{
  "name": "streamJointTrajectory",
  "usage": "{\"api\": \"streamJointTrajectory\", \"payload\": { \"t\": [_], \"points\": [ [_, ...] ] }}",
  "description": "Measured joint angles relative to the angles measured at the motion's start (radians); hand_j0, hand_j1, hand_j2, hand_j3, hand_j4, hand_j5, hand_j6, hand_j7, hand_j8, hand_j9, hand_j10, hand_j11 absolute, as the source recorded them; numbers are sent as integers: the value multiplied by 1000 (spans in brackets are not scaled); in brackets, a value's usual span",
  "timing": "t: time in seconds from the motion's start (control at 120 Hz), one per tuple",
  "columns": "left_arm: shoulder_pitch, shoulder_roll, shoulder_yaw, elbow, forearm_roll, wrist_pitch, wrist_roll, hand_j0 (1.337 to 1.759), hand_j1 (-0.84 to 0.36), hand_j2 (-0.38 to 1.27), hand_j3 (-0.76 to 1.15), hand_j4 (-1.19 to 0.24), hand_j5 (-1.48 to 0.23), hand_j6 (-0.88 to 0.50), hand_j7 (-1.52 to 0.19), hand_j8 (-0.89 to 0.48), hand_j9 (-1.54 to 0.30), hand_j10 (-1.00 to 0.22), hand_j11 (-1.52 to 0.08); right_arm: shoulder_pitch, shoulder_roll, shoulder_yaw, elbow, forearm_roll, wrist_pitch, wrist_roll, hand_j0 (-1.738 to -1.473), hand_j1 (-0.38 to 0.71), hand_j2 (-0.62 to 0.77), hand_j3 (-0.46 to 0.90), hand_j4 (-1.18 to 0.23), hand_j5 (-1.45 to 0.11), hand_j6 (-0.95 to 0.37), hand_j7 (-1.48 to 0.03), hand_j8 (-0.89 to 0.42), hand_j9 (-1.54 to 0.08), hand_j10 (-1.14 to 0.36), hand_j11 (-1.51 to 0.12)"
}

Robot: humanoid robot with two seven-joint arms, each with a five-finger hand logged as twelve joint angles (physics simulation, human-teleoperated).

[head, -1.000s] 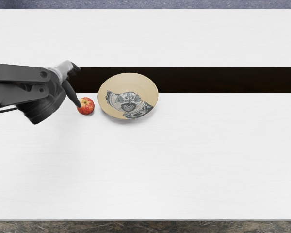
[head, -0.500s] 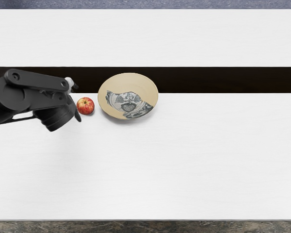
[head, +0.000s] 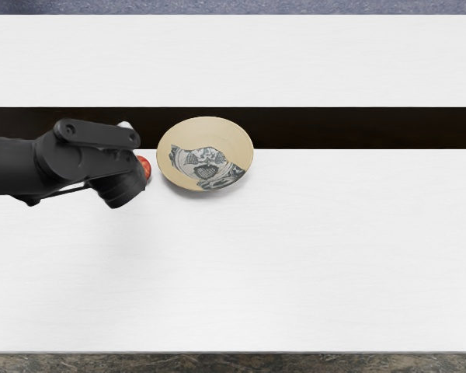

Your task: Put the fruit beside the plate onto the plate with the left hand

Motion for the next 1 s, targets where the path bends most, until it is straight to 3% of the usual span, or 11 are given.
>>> {"api": "streamJointTrajectory", "payload": {
  "t": [0.35,0.7,0.708,0.742,0.775,0.9,1.0],
  "points": [
    [60,-73,-7,96,4,0,1,1661,39,59,3,-260,-339,-262,-339,-262,-338,-262,-337,-1,0,0,0,0,0,0,-1658,-307,-7,0,-35,-45,-35,-45,-35,-45,-35,-45],
    [74,-107,-3,157,13,0,0,1657,-82,74,-8,-356,-463,-356,-463,-356,-463,-356,-463,-1,0,0,0,0,0,0,-1658,-307,-7,0,-35,-45,-35,-45,-35,-45,-35,-45],
    [77,-110,-3,157,14,0,0,1659,-92,-17,159,-359,-462,-359,-462,-359,-463,-359,-463,0,0,0,0,0,0,0,-1658,-307,-7,0,-35,-45,-35,-45,-35,-45,-35,-45],
    [85,-115,-3,161,18,0,-1,1659,-125,-177,511,-371,-462,-371,-463,-336,-476,-368,-466,-1,0,0,0,0,0,0,-1658,-308,-7,0,-35,-45,-35,-45,-35,-45,-35,-45],
    [91,-117,-3,165,26,-1,-3,1656,-144,-226,686,-386,-455,-377,-451,-238,-653,-373,-471,-1,0,0,0,0,0,0,-1658,-308,-7,0,-35,-45,-35,-45,-35,-45,-35,-45],
    [92,-117,-5,169,25,-1,-2,1656,-159,-177,692,-405,-482,-378,-469,-252,-645,-394,-469,0,0,0,0,0,0,0,-1658,-308,-7,0,-35,-45,-35,-45,-35,-45,-35,-45],
    [85,-117,-7,163,17,0,1,1673,-168,-98,546,-418,-516,-400,-505,-300,-584,-413,-501,0,0,0,0,0,0,0,-1658,-308,-7,0,-35,-45,-35,-45,-35,-45,-35,-45]
  ]
}}
